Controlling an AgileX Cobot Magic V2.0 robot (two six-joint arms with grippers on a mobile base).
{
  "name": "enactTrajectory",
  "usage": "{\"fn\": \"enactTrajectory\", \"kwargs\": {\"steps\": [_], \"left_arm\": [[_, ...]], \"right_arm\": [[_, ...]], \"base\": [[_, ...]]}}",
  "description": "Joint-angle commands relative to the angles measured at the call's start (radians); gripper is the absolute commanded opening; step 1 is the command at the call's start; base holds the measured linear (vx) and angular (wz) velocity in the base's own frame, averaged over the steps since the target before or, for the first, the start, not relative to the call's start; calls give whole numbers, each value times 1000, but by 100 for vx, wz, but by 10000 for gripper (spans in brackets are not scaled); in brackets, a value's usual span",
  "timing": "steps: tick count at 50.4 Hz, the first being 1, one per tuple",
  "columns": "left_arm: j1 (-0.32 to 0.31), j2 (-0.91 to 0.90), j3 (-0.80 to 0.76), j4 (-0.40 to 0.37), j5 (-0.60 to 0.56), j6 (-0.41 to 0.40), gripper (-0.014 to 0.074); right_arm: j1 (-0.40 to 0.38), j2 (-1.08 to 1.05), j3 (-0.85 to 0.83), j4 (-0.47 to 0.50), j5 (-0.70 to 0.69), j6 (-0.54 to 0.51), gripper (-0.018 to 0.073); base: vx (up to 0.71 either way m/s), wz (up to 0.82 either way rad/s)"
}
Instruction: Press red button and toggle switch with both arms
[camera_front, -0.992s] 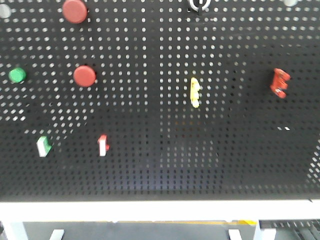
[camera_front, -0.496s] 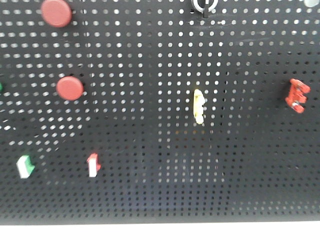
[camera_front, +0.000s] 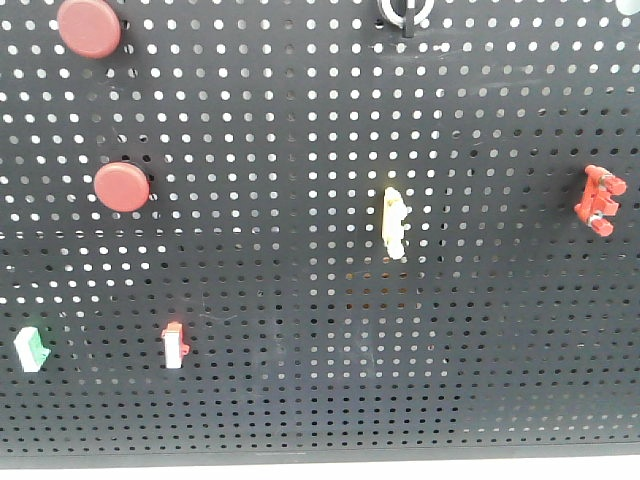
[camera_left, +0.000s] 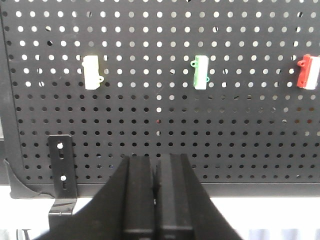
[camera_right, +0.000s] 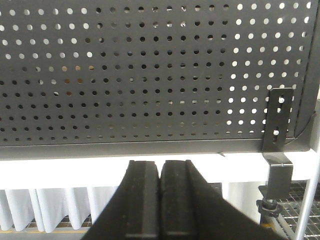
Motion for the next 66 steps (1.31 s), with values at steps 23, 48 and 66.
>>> {"fn": "enactTrajectory", "kwargs": {"steps": [23,48,66], "left_arm": [[1,15,23,-10,-431,-26,2],[1,181,-671,301,-234,-147,2],[1,632,-1151,444,-105,-251,2]], "right_arm": [[-4,-13,10,-5,-352,-3,-3],[-4,195,-609,-46,-347,64,-3],[-4,614,-1028,-70,-252,64,-3]], "base": [[0,0],[0,0],[0,0]]}}
